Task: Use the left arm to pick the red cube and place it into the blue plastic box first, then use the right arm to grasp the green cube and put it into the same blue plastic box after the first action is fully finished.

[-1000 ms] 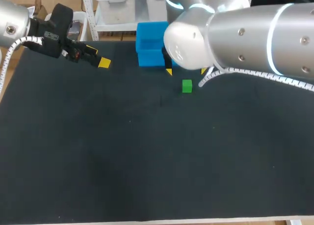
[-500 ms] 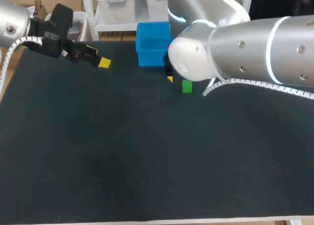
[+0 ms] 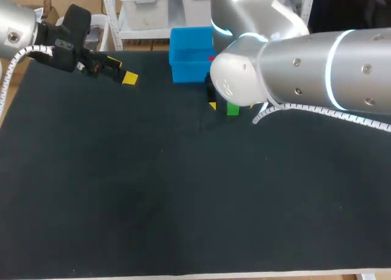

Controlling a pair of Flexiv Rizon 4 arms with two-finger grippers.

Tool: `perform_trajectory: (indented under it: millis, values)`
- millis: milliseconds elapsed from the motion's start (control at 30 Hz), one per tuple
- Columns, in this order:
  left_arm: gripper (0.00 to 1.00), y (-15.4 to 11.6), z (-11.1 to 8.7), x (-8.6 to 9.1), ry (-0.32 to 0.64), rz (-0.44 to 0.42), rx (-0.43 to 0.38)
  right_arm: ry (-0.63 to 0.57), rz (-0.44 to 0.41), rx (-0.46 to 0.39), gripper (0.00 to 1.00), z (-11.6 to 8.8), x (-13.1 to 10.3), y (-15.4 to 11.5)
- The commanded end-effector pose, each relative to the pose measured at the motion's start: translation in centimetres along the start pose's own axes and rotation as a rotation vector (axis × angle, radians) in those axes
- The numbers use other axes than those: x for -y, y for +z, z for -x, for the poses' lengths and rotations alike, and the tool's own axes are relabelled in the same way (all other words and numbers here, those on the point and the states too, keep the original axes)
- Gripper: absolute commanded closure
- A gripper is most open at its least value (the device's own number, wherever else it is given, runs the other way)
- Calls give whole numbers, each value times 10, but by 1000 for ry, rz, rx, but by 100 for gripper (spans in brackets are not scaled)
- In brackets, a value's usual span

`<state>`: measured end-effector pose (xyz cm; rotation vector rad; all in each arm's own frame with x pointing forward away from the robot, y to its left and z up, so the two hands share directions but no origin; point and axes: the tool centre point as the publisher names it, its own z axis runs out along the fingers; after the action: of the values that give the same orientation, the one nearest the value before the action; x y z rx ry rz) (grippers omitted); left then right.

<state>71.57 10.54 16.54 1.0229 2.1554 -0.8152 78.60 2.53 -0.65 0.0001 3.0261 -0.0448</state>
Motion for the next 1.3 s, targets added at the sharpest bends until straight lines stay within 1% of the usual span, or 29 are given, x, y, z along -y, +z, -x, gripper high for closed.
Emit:
perform_trajectory:
  millis: [33,133,167,200,267,500,633,933,1133,1300]
  values:
    - [0,0,-2,0,3,-1,7,-1,0,-9,0,3,-2,5]
    - [0,0,-2,0,3,-1,7,-3,-1,-13,0,3,-1,10]
    - [0,0,-2,0,3,-1,7,-3,-2,-15,11,3,-1,10]
    - [0,0,-2,0,3,-1,7,-2,-3,-17,55,3,0,11]
    - [0,0,-2,0,3,-1,7,-2,-4,-18,100,3,0,12]
    - [0,0,-2,0,3,-1,7,-4,-13,-20,100,1,2,9]
    - [0,0,-2,0,3,-1,7,-15,-25,-19,100,-1,4,-4]
    - [0,0,-2,0,3,-1,7,-31,-70,-6,100,1,25,-51]
    - [0,0,-2,0,3,-1,7,-42,-99,34,100,15,41,-90]
    - [0,0,-2,0,3,-1,7,-68,-99,99,100,30,50,-126]
